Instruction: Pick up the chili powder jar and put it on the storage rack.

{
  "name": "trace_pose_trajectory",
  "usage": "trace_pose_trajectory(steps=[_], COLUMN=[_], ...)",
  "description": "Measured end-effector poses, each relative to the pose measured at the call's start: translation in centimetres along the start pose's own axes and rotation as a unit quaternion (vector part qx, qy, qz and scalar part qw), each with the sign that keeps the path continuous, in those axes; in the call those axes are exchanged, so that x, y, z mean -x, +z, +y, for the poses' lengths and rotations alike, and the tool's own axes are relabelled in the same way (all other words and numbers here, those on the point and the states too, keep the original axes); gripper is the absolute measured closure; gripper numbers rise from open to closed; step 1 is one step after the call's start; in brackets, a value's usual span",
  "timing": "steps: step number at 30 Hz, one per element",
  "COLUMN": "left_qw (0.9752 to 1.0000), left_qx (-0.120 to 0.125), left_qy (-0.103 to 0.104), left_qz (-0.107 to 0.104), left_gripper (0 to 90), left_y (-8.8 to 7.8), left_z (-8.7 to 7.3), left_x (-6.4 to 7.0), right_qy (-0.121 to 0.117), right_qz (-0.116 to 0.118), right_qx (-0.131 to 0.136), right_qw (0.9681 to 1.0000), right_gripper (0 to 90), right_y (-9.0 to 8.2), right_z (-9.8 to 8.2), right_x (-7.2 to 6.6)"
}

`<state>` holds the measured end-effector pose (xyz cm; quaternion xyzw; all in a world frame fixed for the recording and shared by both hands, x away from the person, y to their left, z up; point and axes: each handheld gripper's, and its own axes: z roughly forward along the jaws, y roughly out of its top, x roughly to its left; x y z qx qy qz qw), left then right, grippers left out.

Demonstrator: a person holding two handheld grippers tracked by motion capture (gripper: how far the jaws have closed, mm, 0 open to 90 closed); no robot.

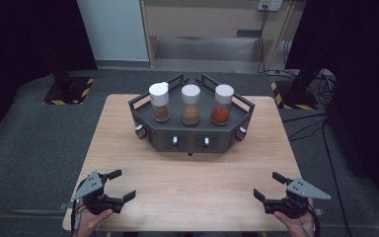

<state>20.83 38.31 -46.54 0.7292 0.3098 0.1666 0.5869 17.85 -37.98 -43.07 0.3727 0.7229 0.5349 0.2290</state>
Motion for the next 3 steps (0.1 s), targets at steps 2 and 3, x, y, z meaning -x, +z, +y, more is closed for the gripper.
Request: trace_pose_trajectory(steps=[2, 3], left_qw=[1.0, 1.0], left_qx=[0.0, -0.001], left_qy=[0.0, 0.001], left_qz=[0.0, 0.0], left_gripper=[2.5, 2.5], left_y=[0.02, 0.03], left_z=[0.01, 0.02], left_x=[0.0, -0.01], right_qy=[0.0, 0.0], right_qz=[0.0, 0.0], right_qx=[0.0, 0.0], right_qw=[1.0, 1.0], right_gripper=[5.0, 5.0], right_y=[0.02, 0.04], right_z=[-0.03, -0.03], right_x=[0.02, 0.0])
